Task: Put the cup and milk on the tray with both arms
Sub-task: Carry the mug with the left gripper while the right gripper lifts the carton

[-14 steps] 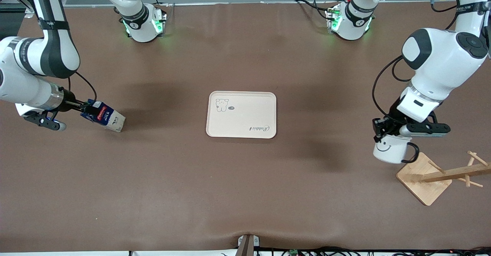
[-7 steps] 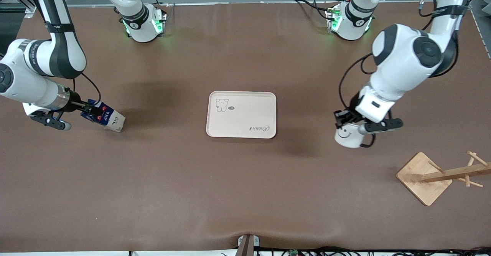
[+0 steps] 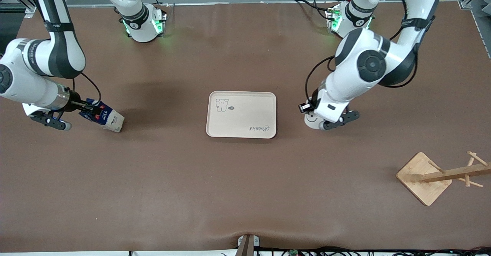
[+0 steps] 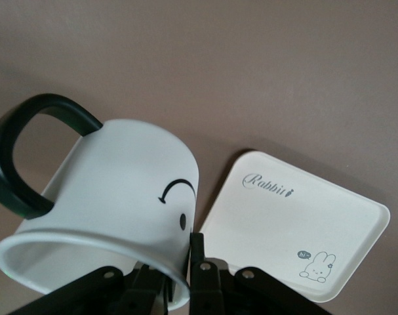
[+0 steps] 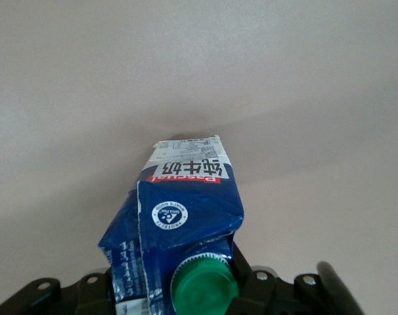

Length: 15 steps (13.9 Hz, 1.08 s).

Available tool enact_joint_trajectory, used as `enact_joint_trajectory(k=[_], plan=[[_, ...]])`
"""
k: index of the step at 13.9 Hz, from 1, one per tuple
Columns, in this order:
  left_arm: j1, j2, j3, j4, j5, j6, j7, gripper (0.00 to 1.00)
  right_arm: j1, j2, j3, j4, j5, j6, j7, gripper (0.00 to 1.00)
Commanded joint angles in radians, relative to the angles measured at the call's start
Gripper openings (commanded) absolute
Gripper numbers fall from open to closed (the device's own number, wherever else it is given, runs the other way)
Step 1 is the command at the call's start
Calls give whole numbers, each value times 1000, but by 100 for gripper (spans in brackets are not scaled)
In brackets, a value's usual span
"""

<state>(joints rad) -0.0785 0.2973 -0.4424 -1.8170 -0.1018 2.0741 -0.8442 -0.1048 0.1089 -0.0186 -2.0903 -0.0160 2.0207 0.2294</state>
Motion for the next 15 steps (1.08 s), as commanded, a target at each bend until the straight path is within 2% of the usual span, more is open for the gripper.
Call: enact_joint_trajectory(k=[1, 5, 7, 11, 13, 15], plan=[[-46, 68, 4, 53, 22, -29, -82, 0, -3, 43, 5, 134, 8, -115, -1, 4], [-147, 143, 7, 82, 75, -28, -206, 0, 4, 98, 5, 287, 7, -218, -7, 4], [-187, 204, 5, 149, 117, -28, -301, 0, 5, 118, 5, 349, 7, -234, -42, 5], [-262, 344, 5, 277, 103, -28, -355, 0, 11, 166, 5, 482, 8, -321, -65, 7], [-294, 385, 7, 292, 105, -26, -380, 0, 25, 186, 5, 545, 7, -365, -65, 7], [-303, 413, 5, 294, 102, -22, -380, 0, 39, 187, 5, 552, 5, -382, -67, 8]])
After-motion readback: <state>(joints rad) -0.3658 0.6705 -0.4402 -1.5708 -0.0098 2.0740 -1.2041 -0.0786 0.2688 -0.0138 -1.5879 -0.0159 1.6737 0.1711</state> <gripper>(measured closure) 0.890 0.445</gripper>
